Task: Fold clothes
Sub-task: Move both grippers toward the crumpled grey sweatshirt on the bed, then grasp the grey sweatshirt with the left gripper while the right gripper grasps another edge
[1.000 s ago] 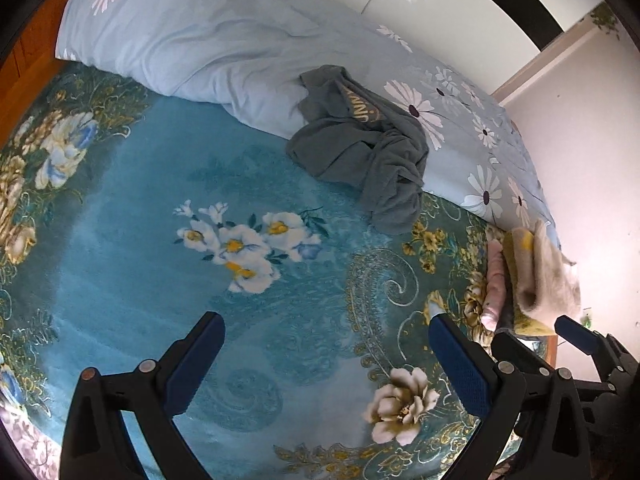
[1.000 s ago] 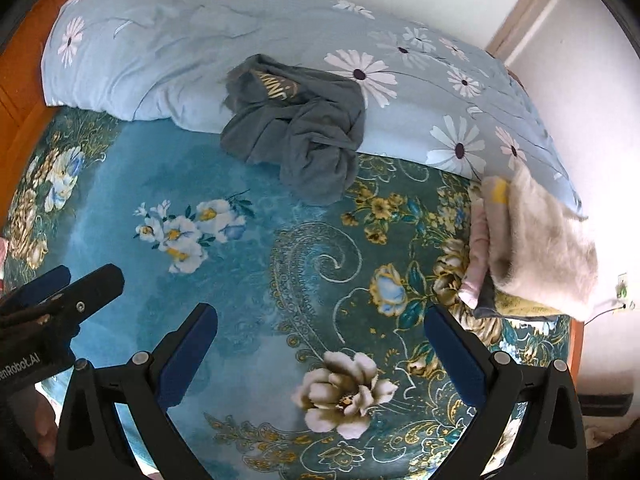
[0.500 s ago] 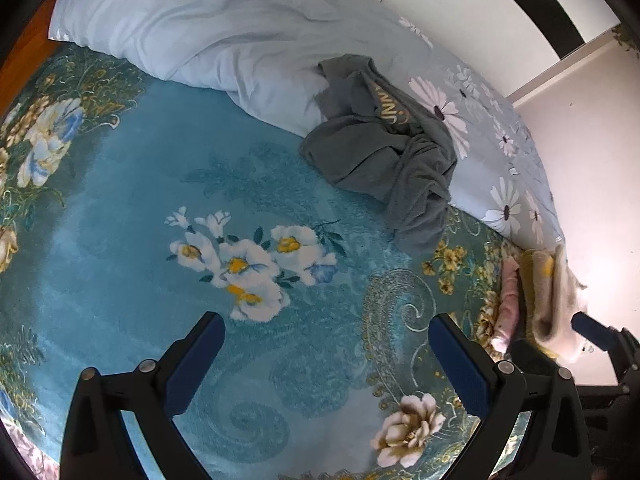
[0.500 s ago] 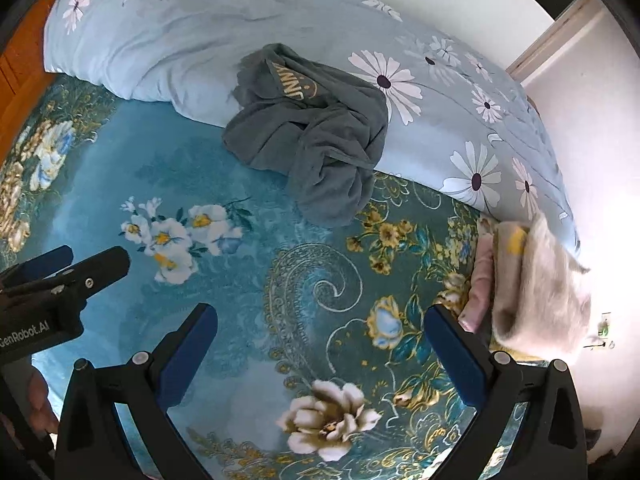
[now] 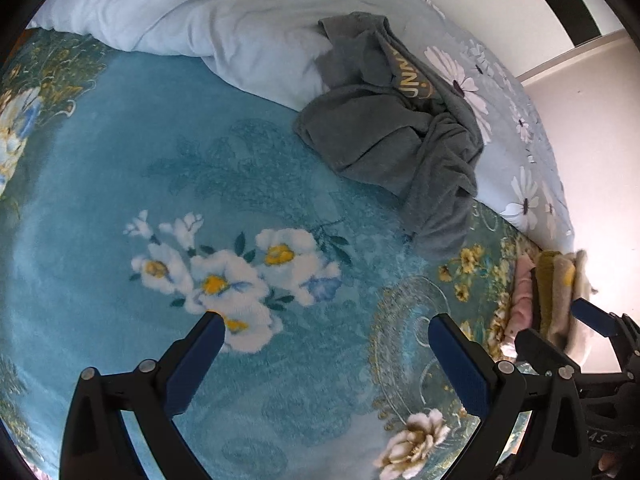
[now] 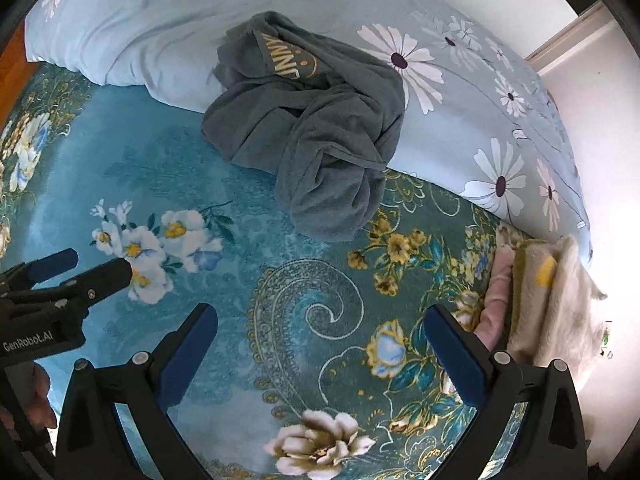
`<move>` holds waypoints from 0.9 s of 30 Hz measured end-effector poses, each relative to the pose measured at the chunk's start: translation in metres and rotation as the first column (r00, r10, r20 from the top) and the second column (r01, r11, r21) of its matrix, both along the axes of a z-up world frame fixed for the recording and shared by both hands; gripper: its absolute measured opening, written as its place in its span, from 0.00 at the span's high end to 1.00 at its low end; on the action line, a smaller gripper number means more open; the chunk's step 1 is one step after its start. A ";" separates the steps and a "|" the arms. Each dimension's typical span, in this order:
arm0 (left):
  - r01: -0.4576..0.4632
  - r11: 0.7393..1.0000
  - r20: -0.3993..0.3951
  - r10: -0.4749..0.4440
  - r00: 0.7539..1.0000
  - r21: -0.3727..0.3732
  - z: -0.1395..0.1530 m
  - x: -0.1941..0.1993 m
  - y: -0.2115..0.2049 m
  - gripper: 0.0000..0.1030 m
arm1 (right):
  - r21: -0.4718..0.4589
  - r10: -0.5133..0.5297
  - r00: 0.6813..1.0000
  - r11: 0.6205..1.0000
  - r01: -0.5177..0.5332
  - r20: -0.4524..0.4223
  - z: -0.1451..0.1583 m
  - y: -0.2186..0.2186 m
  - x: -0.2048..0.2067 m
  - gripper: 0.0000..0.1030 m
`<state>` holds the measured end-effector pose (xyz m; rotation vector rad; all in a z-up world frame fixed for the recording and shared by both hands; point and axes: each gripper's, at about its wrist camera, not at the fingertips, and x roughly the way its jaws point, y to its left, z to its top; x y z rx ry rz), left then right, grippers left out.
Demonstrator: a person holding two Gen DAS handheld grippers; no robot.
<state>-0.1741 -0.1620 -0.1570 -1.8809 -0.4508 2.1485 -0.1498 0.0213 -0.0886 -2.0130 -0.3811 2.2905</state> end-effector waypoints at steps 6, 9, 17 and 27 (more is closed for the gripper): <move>0.025 1.000 0.016 -0.025 1.000 0.011 -0.018 -0.027 0.004 0.00 | -0.017 -0.007 0.999 1.000 0.008 0.032 -0.024 0.007 -0.017 0.00; 0.036 0.999 0.019 -0.036 0.999 0.000 -0.025 -0.039 0.007 0.00 | -0.027 -0.024 0.999 0.999 0.025 0.045 -0.035 0.013 -0.021 0.00; 0.052 0.999 0.048 -0.052 0.998 -0.004 -0.049 -0.072 0.023 0.00 | -0.046 -0.035 0.998 0.998 0.038 0.058 -0.055 0.025 -0.037 0.00; 0.044 0.993 0.082 -0.054 0.995 0.112 -0.053 -0.141 0.087 0.02 | -0.036 -0.148 0.986 0.988 0.151 0.074 -0.035 0.069 0.027 0.00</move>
